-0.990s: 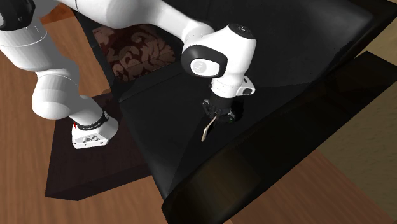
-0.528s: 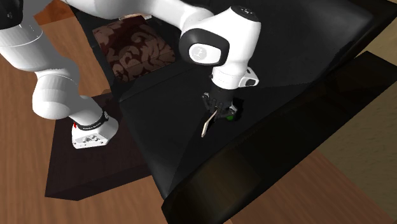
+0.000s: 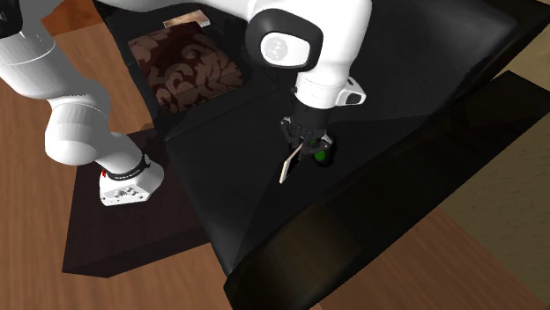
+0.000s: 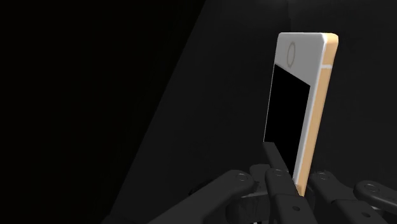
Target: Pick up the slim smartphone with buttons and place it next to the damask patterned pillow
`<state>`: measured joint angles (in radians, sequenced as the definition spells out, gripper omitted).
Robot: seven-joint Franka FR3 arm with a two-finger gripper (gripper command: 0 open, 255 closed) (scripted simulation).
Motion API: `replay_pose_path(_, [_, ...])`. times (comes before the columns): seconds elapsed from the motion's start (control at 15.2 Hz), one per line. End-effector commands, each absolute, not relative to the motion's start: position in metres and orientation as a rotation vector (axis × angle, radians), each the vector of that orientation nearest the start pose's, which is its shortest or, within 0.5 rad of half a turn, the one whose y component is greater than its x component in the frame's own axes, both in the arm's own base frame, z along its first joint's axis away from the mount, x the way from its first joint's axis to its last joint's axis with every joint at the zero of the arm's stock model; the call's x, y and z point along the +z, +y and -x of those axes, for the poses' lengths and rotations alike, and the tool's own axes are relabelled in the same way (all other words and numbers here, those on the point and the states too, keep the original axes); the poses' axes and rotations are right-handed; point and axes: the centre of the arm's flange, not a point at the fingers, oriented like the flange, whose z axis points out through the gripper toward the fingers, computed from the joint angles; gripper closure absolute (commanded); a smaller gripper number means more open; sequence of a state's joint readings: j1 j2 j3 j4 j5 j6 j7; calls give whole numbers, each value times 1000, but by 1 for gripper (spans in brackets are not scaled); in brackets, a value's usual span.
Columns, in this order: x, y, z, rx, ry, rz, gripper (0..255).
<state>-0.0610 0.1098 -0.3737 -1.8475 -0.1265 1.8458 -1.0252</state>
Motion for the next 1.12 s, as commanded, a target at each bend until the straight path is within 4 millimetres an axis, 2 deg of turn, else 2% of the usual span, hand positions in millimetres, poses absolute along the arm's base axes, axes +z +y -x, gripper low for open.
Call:
replay_pose_path(0.0, [469,-246,-523,293,-986,3021,255])
replay_pose_path(0.92, [539,-246,-523,293,-986,3021,255])
replay_pose_path(1.06, [539,-223,-511,293,-986,3021,255])
